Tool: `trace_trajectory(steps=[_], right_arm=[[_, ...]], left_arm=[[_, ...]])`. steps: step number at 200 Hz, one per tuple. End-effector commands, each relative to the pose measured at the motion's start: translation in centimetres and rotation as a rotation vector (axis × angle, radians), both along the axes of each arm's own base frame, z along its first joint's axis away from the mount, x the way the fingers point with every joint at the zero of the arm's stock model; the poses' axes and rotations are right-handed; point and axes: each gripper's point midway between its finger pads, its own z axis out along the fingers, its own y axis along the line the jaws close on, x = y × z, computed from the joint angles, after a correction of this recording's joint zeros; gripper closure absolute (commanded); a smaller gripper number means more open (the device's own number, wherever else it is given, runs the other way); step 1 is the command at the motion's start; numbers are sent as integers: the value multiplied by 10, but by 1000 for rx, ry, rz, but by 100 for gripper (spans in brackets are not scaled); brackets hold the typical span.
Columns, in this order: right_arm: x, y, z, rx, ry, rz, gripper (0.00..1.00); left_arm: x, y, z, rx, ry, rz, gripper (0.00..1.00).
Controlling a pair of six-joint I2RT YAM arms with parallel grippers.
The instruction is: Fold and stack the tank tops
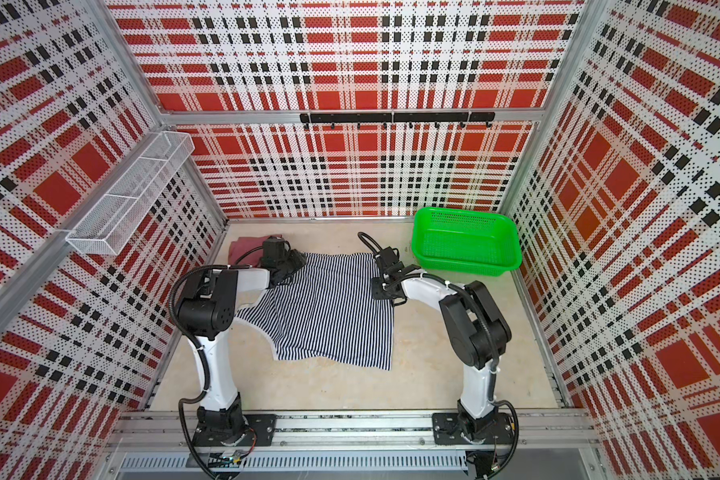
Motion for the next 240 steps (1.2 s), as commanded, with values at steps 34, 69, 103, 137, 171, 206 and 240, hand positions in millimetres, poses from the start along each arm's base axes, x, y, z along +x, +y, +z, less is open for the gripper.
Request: trace_trajectory(steps=[34, 69, 103, 137, 171, 206, 240], right_arm=[[-9, -54, -44, -93, 74, -166, 84], [24, -81, -22, -89, 0, -173, 83], [27, -67, 42, -13, -53, -117, 71], [-26, -66, 59, -29, 31, -51, 59], [-92, -74, 53, -34, 144, -8, 59], [-109, -81, 43, -42, 154, -4, 60], [-81, -28, 38, 45, 102, 88, 67]], left_arm=[[-4, 17, -30, -12, 76, 44, 53], [7, -5, -18, -3, 47, -27, 50], [-1, -31, 24, 140, 49, -174, 30], [-23, -28, 90, 256, 22, -201, 14], [-95, -27, 122, 296, 78, -201, 18], [-184, -9, 87, 310, 225, -170, 25], [-205, -14, 70, 161, 185, -147, 33]])
